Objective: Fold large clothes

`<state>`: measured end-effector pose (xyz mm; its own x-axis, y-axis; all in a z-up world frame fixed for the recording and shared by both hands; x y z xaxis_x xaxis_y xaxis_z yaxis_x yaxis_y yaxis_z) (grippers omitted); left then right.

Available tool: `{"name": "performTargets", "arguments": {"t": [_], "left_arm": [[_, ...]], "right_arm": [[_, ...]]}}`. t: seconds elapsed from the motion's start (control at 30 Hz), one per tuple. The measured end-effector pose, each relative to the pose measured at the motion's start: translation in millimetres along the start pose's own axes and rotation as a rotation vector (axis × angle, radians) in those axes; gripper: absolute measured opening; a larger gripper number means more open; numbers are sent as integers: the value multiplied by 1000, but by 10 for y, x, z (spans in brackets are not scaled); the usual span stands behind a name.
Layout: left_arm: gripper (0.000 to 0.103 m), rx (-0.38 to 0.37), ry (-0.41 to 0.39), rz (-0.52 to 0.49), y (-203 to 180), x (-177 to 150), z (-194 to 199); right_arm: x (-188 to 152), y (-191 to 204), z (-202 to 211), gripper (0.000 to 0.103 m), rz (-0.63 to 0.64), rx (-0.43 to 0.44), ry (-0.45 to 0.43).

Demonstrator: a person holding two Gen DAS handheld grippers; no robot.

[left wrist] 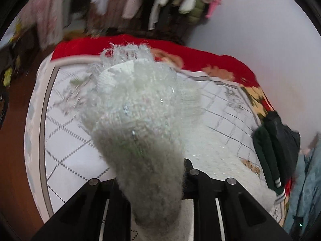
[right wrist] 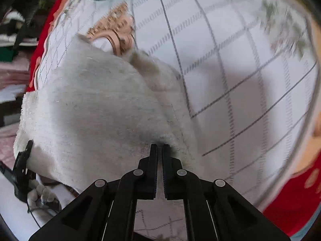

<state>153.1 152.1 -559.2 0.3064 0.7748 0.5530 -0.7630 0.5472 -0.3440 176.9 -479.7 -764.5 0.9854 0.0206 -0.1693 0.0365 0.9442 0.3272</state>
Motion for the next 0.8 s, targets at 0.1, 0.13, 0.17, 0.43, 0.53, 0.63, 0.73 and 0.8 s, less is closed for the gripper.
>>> {"name": "performTargets", "arguments": {"t": [0.1, 0.13, 0.17, 0.43, 0.53, 0.63, 0.73, 0.8], "left_arm": [[15, -35, -35, -146, -364, -7, 208], [15, -56, -51, -205, -515, -32, 311], [15, -82, -66, -267, -702, -66, 402], [15, -358, -54, -864, -2160, -1339, 904], [14, -426, 6, -1031, -2330, -1942, 879], [14, -443, 72, -1150, -2319, -2418, 737], [14, -417, 104, -1189, -2244, -2571, 529], [15, -388, 107, -1204, -2196, -2544, 441]], "right_arm": [[61, -117, -228, 4, -65, 64, -5], [6, -86, -325, 4, -88, 102, -4], [-9, -98, -429, 4, -107, 149, 1], [21, -90, -832, 0, -136, 327, 47], [27, -296, -814, 0, -146, 377, 60], [48, -362, -869, 0, -136, 411, 69], [64, -469, -934, 0, -157, 487, 90], [65, -572, -932, 0, -178, 542, 105]]}}
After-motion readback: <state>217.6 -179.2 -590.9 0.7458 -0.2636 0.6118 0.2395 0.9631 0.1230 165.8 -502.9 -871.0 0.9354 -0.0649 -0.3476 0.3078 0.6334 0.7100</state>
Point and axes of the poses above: each gripper's, at about its wrist camera, not at the fingertips, and z roughly against the way its jaws point, y to its left, x to its top, the point moved 8 cm from there along -z, roughly the way its jaws point
